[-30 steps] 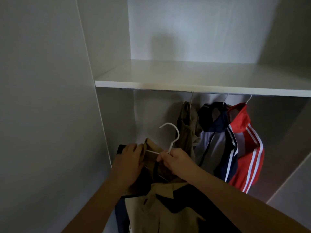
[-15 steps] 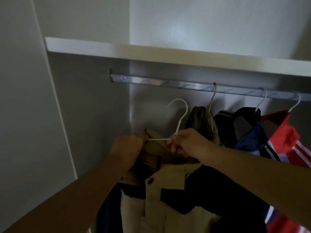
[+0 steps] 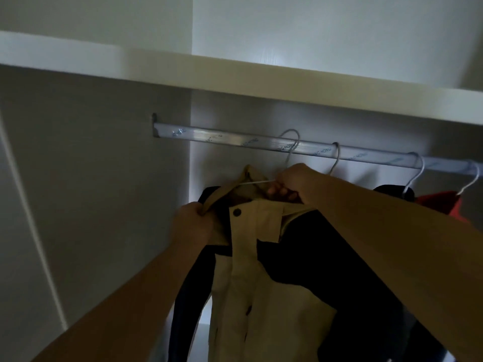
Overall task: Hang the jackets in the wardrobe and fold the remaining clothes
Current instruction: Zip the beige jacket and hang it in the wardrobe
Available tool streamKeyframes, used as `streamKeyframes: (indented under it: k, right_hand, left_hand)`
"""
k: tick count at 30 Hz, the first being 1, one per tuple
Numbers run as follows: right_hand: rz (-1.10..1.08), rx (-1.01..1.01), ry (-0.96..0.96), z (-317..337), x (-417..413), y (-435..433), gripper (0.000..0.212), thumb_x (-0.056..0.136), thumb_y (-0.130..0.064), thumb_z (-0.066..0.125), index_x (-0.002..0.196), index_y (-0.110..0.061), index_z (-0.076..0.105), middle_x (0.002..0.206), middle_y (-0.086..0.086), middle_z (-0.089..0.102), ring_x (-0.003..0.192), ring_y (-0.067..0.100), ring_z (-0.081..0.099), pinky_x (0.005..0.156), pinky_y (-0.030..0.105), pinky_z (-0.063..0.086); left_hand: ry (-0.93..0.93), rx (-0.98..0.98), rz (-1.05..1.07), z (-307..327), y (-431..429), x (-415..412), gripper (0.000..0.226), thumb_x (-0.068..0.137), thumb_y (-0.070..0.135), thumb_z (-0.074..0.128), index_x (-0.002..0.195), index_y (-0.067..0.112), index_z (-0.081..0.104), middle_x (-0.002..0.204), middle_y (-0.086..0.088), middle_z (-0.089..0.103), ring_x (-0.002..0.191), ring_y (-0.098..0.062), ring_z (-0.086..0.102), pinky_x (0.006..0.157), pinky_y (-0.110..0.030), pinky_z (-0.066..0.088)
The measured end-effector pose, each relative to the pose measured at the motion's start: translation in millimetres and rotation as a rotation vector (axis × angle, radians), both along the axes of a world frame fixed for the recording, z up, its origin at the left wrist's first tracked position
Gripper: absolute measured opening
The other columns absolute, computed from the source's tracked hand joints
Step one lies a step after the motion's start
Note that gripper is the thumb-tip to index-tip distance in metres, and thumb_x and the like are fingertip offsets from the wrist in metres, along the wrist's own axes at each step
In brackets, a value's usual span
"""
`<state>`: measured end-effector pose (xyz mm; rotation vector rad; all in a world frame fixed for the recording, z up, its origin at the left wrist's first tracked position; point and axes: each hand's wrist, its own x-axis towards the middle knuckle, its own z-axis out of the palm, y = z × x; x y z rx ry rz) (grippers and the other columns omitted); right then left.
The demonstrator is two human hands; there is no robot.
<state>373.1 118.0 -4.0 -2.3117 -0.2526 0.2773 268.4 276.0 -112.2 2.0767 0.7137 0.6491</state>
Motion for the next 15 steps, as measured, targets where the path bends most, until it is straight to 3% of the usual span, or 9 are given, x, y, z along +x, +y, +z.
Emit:
streamKeyframes:
  k: [2,3,5,7,10,11,13,14,15]
  right_hand:
    - [0.031,-0.097,-0.044,-10.7,5.9,-4.2,0.043,0.102,-0.019,0.040,0.067,-0.007,0.062,0.041,-0.005,0.057,0.028,0.007,0.043,0.040,0.021,0.032]
    - [0.049,-0.112,-0.082,-14.9,8.2,-6.8,0.041,0.102,-0.020,0.040,0.072,-0.007,0.064,0.047,-0.004,0.061,0.035,0.006,0.049,0.042,0.019,0.036]
    - [0.056,-0.211,-0.251,-22.9,6.9,-14.1,0.028,0.100,-0.021,0.043,0.096,-0.003,0.065,0.080,0.006,0.067,0.067,0.016,0.062,0.058,0.022,0.044]
    - [0.017,-0.422,-0.630,-33.9,-6.6,-22.5,0.029,0.093,-0.019,0.052,0.119,-0.005,0.054,0.112,0.014,0.058,0.100,0.030,0.057,0.081,0.035,0.044]
    - [0.202,-0.527,-1.234,-55.3,-47.3,-24.7,0.042,0.070,-0.013,0.072,0.110,-0.013,0.060,0.104,0.013,0.060,0.094,0.035,0.058,0.078,0.042,0.045]
    - [0.385,-0.568,-1.220,-59.0,-60.2,-24.4,0.036,0.068,-0.012,0.072,0.103,-0.016,0.062,0.098,0.010,0.061,0.089,0.033,0.060,0.075,0.039,0.046]
    - [0.710,-0.845,-0.829,-62.8,-76.1,-26.1,0.016,0.084,-0.013,0.060,0.099,-0.019,0.060,0.097,0.004,0.060,0.089,0.025,0.059,0.073,0.035,0.046]
    - [0.754,-1.026,-0.615,-67.4,-75.8,-26.7,0.010,0.091,-0.014,0.053,0.098,-0.017,0.058,0.098,0.003,0.059,0.089,0.023,0.057,0.075,0.034,0.046]
    - [0.739,-1.144,-0.534,-70.5,-75.8,-27.2,0.010,0.095,-0.014,0.048,0.100,-0.015,0.057,0.101,0.004,0.057,0.093,0.022,0.057,0.079,0.035,0.046]
  left_hand:
    - [-0.066,-0.124,-0.025,-10.0,-3.2,0.3,0.021,0.093,0.012,0.050,0.085,-0.004,0.062,0.076,-0.014,0.060,0.067,-0.022,0.056,0.060,-0.035,0.049]
    - [-0.100,-0.183,-0.034,-14.1,-4.6,-0.3,0.024,0.093,0.014,0.051,0.086,-0.007,0.061,0.081,-0.021,0.062,0.072,-0.029,0.059,0.067,-0.042,0.052]
    - [-0.134,-0.282,-0.041,-15.0,-7.9,-1.2,0.029,0.094,0.019,0.051,0.087,-0.007,0.061,0.082,-0.023,0.060,0.074,-0.034,0.060,0.070,-0.043,0.053]
    - [-0.143,-0.400,-0.075,-9.6,-11.7,-1.6,0.025,0.095,0.023,0.051,0.084,0.003,0.061,0.078,-0.017,0.057,0.065,-0.026,0.058,0.066,-0.039,0.053]
    - [-0.154,-0.577,-0.128,1.1,-14.4,-2.6,0.015,0.094,0.015,0.052,0.086,0.007,0.062,0.086,-0.016,0.061,0.069,-0.027,0.063,0.054,-0.032,0.055]
    - [-0.141,-0.622,-0.137,5.1,-15.0,-3.4,0.012,0.094,0.012,0.051,0.094,0.006,0.062,0.094,-0.020,0.061,0.080,-0.032,0.064,0.050,-0.031,0.055]
    - [-0.130,-0.697,-0.135,11.5,-15.9,-4.5,0.013,0.094,0.009,0.051,0.103,0.004,0.060,0.105,-0.024,0.060,0.092,-0.040,0.062,0.045,-0.031,0.054]
    - [-0.135,-0.731,-0.132,15.5,-17.8,-4.6,0.012,0.095,0.009,0.051,0.103,0.006,0.059,0.106,-0.023,0.059,0.087,-0.037,0.062,0.041,-0.030,0.053]
    - [-0.144,-0.763,-0.135,18.8,-20.0,-4.9,0.012,0.095,0.010,0.051,0.105,0.007,0.058,0.105,-0.022,0.058,0.079,-0.032,0.061,0.038,-0.027,0.052]
